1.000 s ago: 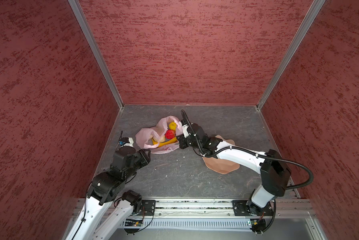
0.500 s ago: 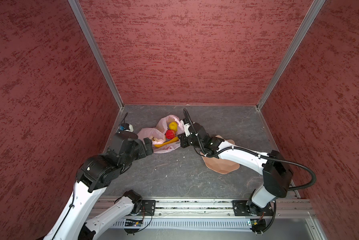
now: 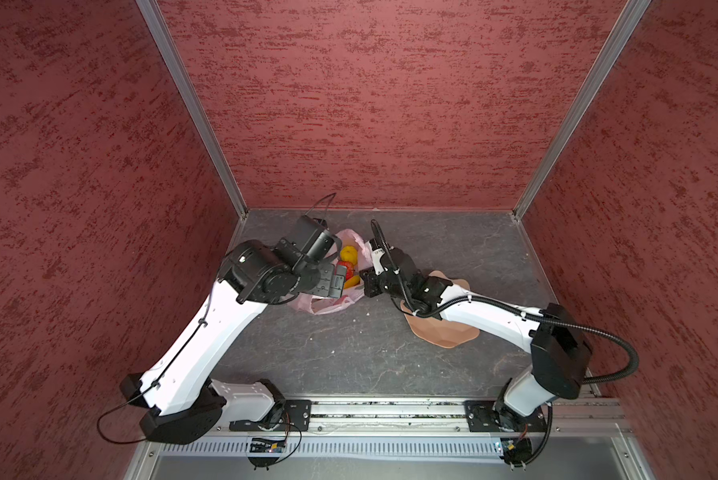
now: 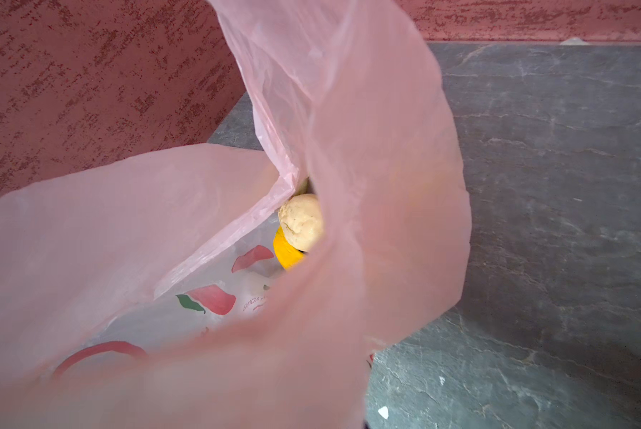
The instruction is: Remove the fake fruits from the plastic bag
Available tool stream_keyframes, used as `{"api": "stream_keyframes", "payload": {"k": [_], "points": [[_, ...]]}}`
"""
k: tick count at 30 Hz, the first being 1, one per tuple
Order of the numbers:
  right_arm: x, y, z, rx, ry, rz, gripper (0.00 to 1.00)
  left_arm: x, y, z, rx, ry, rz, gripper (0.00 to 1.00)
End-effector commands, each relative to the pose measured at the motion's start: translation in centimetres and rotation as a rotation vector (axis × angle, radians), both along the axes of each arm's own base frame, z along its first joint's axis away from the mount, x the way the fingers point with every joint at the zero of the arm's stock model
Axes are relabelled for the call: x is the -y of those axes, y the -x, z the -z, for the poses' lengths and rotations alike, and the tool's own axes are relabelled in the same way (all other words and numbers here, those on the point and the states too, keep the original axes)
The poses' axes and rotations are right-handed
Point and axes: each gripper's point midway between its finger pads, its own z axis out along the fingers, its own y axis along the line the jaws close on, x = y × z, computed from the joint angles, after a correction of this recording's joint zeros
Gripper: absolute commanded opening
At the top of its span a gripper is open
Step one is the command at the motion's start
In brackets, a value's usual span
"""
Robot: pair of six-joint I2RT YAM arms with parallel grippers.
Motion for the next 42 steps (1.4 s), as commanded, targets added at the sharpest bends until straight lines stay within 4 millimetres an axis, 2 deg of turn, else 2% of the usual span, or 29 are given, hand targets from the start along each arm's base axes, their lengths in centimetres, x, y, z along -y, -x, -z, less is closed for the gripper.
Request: {"api": "stream_keyframes", "payload": {"k": [1,11,16,21,27,30,33,38,42], "points": [[0.3,-0.3,-1.4,0.035,-0.036,0.029,0.07,-0.4,0.7,0.8,-0.030,-0.073,0.051,1.00],[0.1,-0.3,-1.0,0.027,-0.042,0.031,0.07,1.2,0.9,4.5,-0.125,-0.143,0.146,0.89],[0.1,-0.3,-0.9,0.022,-0.047,0.031,0.07,1.0,0.1,5.8,-0.122,-0.189,0.138,0.83],[0.3,-0.1,-0.6,0.013,-0.052,0.034,0.07,0.5,-1.5,6.0,-0.068,-0.171,0.081,0.64],[0.4,0.8,-0.2,0.022,-0.060,-0.002,0.07,-1.2,-2.2,4.4,0.061,-0.072,-0.061,0.34],[0.6,1.9,0.2,0.047,-0.051,-0.028,0.07,-2.3,-1.5,3.7,0.122,0.013,-0.161,0.23],[1.1,3.2,1.0,0.053,-0.035,-0.047,0.07,-3.7,0.2,3.9,0.156,0.120,-0.264,0.19],[2.4,5.5,2.0,0.047,-0.014,-0.070,0.07,-5.5,3.3,6.7,0.137,0.267,-0.406,0.17],[3.8,6.6,3.1,0.014,0.001,-0.058,0.11,-5.8,4.5,8.6,0.110,0.310,-0.462,0.17]]}}
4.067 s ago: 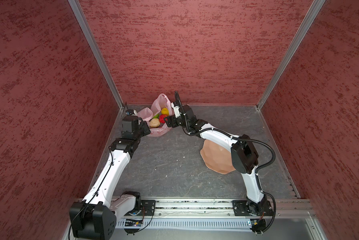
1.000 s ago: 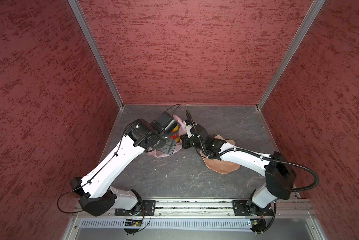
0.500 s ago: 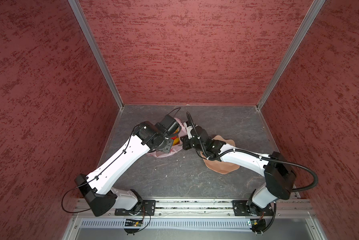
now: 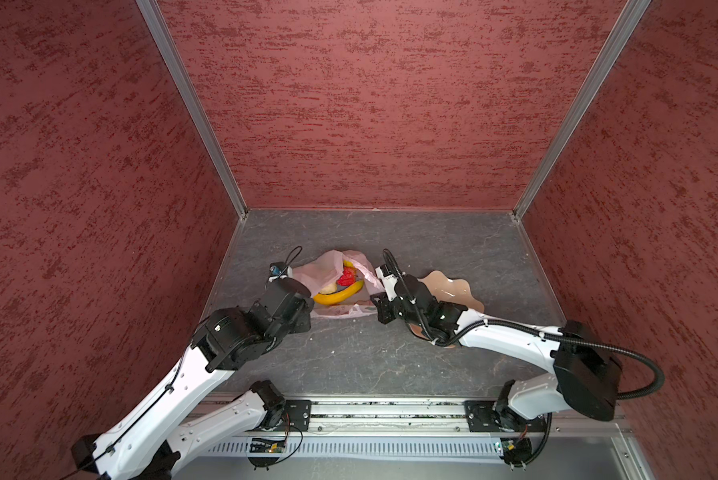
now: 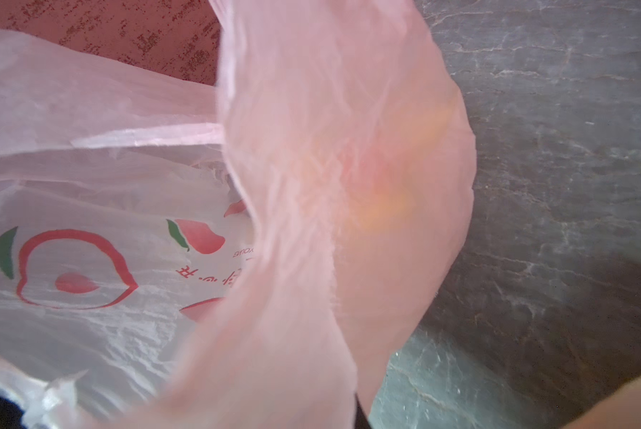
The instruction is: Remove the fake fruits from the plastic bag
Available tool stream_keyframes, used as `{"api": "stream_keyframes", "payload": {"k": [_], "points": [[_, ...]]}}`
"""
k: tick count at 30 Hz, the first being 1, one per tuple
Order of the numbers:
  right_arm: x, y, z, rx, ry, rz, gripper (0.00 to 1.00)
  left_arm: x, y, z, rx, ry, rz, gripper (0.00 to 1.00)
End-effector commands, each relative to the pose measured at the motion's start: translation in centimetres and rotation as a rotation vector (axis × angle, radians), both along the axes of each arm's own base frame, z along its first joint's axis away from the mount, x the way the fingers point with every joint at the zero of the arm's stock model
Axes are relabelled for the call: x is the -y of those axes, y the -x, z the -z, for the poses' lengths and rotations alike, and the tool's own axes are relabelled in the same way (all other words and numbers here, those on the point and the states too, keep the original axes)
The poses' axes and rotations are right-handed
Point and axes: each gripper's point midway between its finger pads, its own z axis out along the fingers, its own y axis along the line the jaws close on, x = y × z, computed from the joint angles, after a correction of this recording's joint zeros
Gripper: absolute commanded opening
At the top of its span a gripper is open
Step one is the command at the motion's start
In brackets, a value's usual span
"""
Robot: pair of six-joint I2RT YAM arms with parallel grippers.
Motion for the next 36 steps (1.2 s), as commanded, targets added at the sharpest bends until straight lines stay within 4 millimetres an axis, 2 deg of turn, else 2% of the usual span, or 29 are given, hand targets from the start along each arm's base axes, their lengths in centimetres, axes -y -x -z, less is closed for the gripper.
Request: {"api": "stream_keyframes", "payload": {"k": [1,4,7,10,13,17,20,22,24,26,29,33,36], "points": [[0.7,0.5,-0.2,0.006,-0.005,0.013,0.12,0.3,0.1,0.9,-0.002,0.100,-0.106,0.17],[1.2,0.8,1.5,-0.034,0.026,0.028,0.20,0.5,0.5,1.5,-0.005,0.105,-0.113,0.17],[1.3,0.7,1.2,-0.044,0.031,0.037,0.32,0.6,0.4,1.6,0.005,0.093,-0.119,0.17],[2.1,0.5,-0.8,-0.011,0.030,0.063,0.46,0.7,-0.4,0.5,0.055,0.092,-0.123,0.17],[3.3,0.7,-3.1,0.025,0.027,0.089,0.55,0.7,-1.2,-0.7,0.112,0.092,-0.125,0.16],[4.9,1.3,-6.2,0.061,0.023,0.101,0.63,1.0,-2.1,-2.1,0.174,0.094,-0.117,0.16],[6.8,1.8,-9.7,0.122,0.022,0.123,0.65,1.3,-2.6,-2.7,0.202,0.104,-0.116,0.16],[7.9,1.8,-12.4,0.176,0.015,0.147,0.61,1.4,-2.7,-2.8,0.208,0.113,-0.118,0.16],[8.2,1.7,-15.4,0.232,0.004,0.146,0.44,1.5,-2.7,-2.8,0.208,0.116,-0.118,0.16],[7.5,1.5,-17.6,0.264,0.007,0.113,0.33,1.4,-2.8,-2.8,0.209,0.121,-0.127,0.16],[5.2,1.5,-20.6,0.291,-0.017,0.023,0.23,1.3,-2.9,-3.2,0.223,0.135,-0.140,0.16],[1.6,1.6,-24.0,0.327,-0.102,-0.101,0.18,0.8,-3.1,-3.7,0.246,0.139,-0.176,0.16],[-1.5,1.9,-25.1,0.307,-0.120,-0.213,0.16,0.1,-3.1,-4.1,0.263,0.142,-0.206,0.15]]}}
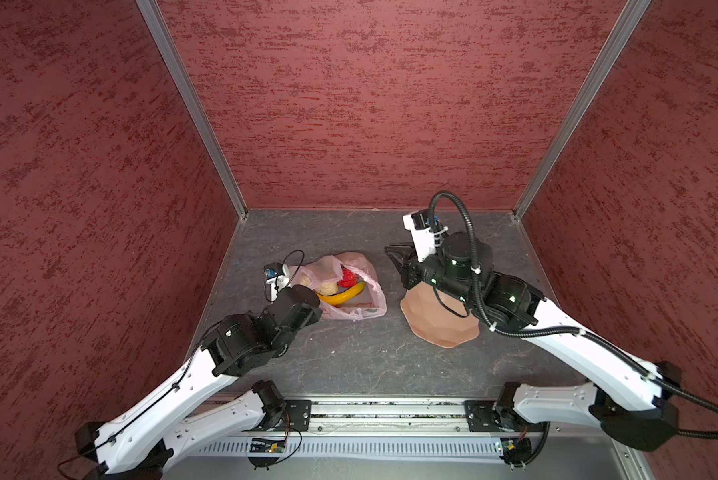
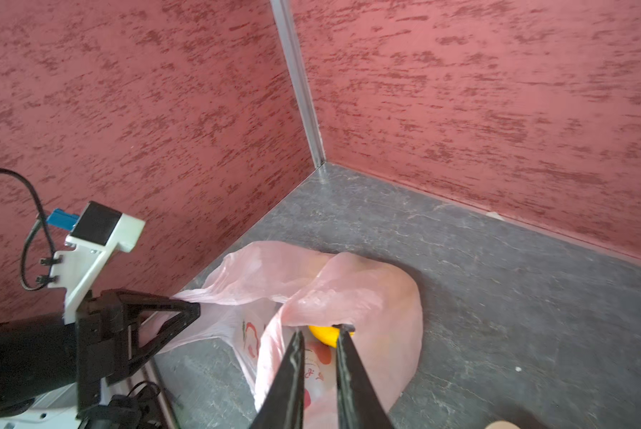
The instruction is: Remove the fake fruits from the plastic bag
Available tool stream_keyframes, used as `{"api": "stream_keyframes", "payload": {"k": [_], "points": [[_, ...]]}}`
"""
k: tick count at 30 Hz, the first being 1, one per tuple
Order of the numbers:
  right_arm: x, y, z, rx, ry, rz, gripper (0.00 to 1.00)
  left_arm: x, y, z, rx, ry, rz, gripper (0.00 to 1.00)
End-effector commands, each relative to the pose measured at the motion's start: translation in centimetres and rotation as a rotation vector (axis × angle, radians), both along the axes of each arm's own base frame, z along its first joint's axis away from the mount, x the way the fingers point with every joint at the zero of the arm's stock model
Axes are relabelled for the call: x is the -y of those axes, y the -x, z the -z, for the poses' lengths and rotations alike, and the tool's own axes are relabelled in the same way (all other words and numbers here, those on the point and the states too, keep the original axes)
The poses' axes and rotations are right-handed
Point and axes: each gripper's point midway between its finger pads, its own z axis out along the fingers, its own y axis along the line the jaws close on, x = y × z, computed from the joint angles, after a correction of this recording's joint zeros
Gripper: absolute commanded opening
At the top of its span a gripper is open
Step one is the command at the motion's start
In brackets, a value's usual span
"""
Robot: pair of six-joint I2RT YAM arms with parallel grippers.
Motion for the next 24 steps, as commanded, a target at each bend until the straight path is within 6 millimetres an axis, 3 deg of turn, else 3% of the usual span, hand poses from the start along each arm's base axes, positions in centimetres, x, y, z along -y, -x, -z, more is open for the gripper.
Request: {"api": "stream_keyframes", "payload": {"k": [1,6,10,16,24], "points": [[-3.7,1.3,-0.8,-0.004,0.021,-0.189,0.16,-1.0,-0.3,-2.1,0.065,0.037,-0.061,0.15],[-8.8,1.7,0.5,-0.073,0.034,-0.327,0.15,-1.6,-0.3,-2.6,0.091,0.077,-0.100,0.15],[-12.0,1.8,3.4,-0.168,0.062,-0.371,0.14,-1.2,-0.6,-2.8,0.104,0.108,-0.101,0.15],[-13.8,1.0,9.3,-0.334,0.119,-0.348,0.13,-1.5,-0.5,-2.9,0.117,0.135,-0.120,0.15],[-13.6,0.3,15.7,-0.409,0.236,-0.299,0.11,-2.5,-0.2,-3.5,0.146,0.141,-0.156,0.15]]}}
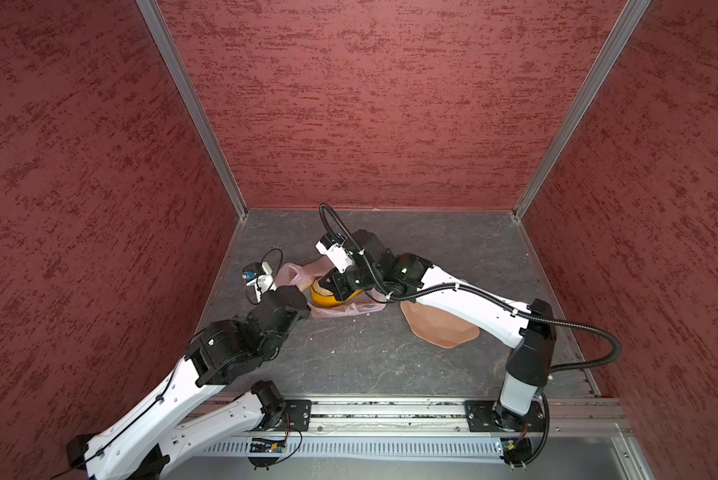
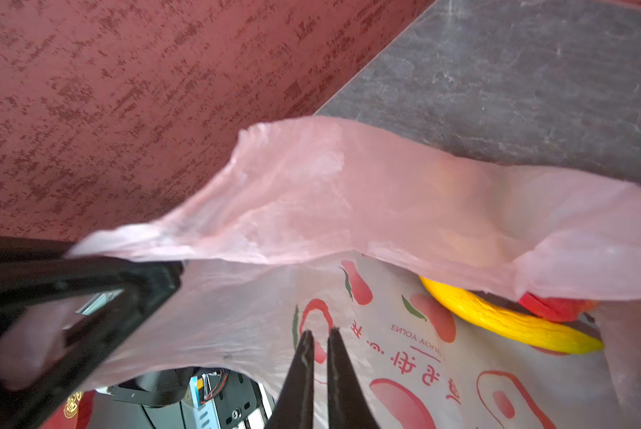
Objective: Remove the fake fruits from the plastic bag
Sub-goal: 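Hold the bag handle with the left gripper while the right gripper reaches into the bag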
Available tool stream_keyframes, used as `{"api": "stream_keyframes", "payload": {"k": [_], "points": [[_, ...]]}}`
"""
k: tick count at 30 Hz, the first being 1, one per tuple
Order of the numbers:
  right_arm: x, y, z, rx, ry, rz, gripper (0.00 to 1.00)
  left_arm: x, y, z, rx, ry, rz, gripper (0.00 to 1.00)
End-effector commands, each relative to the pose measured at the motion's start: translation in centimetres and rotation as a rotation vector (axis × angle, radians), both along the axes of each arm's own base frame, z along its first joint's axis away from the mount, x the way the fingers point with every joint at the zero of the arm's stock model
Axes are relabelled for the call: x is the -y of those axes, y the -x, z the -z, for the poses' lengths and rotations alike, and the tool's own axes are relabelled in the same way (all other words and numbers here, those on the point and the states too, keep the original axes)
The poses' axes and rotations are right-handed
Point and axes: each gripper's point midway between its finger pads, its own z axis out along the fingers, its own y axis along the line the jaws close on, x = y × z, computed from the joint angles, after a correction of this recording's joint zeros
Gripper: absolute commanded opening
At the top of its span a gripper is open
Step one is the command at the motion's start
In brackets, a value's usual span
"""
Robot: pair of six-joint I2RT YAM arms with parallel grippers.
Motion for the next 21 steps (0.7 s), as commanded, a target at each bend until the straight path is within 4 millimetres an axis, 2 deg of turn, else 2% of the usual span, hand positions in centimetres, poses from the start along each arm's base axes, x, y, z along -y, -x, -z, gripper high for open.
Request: {"api": "stream_keyframes", "payload": {"k": [1,6,12,16,21], "points": [[0.4,0.0,2.6,-0.025,0.055,0.011,0.11,-0.9,0.0,-0.7,0.030,0.007,-0.041,0.15],[0.2,-0.6,5.7,-0.029,0.109,0.014,0.11,-1.6,0.4,0.2,0.007,-0.006,-0.061,0.15],[-0.1,-0.9,8.9,-0.039,0.167,-0.001,0.11,-2.9,1.5,2.8,-0.078,-0.020,-0.106,0.15],[0.5,0.3,11.0,-0.094,0.187,-0.039,0.11,-3.4,1.8,4.8,-0.154,-0.011,-0.122,0.16],[1.8,2.4,13.8,-0.172,0.217,-0.082,0.11,-2.8,2.1,7.7,-0.279,0.007,-0.121,0.15]]}}
